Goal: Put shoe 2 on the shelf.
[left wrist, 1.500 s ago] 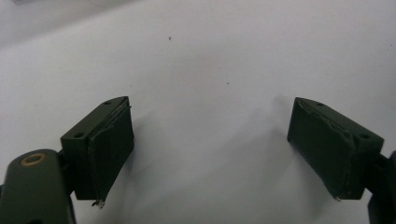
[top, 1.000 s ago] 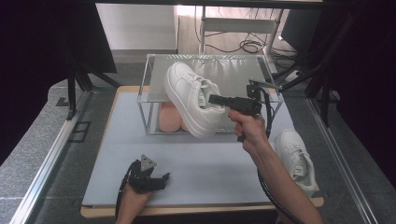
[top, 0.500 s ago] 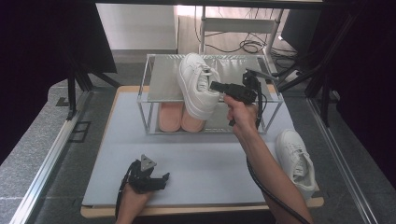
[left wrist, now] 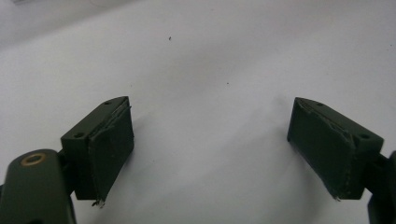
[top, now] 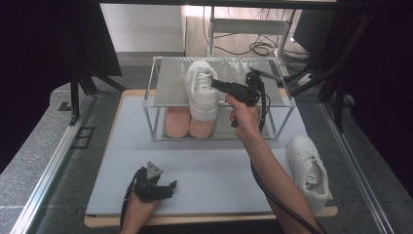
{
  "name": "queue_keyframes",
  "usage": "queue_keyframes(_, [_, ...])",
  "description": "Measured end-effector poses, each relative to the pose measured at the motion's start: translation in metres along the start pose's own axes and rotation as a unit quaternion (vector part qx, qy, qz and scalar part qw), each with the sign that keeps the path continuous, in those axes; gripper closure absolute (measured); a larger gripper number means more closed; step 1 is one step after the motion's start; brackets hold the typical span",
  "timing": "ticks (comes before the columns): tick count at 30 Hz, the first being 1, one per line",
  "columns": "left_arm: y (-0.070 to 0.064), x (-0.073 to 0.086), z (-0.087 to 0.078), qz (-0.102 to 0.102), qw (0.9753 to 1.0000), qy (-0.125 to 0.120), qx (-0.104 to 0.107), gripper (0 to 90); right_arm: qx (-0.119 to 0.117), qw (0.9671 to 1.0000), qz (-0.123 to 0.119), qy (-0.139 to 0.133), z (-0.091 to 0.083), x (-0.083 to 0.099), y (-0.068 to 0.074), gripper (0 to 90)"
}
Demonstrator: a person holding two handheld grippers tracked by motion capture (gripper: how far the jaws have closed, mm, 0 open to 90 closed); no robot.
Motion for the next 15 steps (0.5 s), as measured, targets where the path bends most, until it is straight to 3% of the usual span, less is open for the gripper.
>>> queue_keyframes(4, [0.0,0.0,0.0,0.0,1.0,0.0,0.0,14.8,-0.009,0.9999,-0.008,0.001,-0.006,-0.002,0.001,56.4])
queue_keyframes(9, [0.0,0.0,0.0,0.0,1.0,0.0,0.0,14.8,-0.007,0.9996,-0.02,-0.016,-0.029,-0.005,-0.002,54.8])
queue_keyframes(15, [0.0,0.0,0.0,-0.001,1.0,0.0,0.0,14.8,-0.023,0.9985,-0.049,0.01,-0.048,0.008,-0.006,58.3])
Point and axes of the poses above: each handheld gripper's, and its own axes: z roughly forward along the jaws, x roughly out of its underside, y roughly to its left, the point moved 1 cm from there along z, roughly forward along the jaws, and after that the axes turned 8 degrees about -x, right-handed, at the moved point
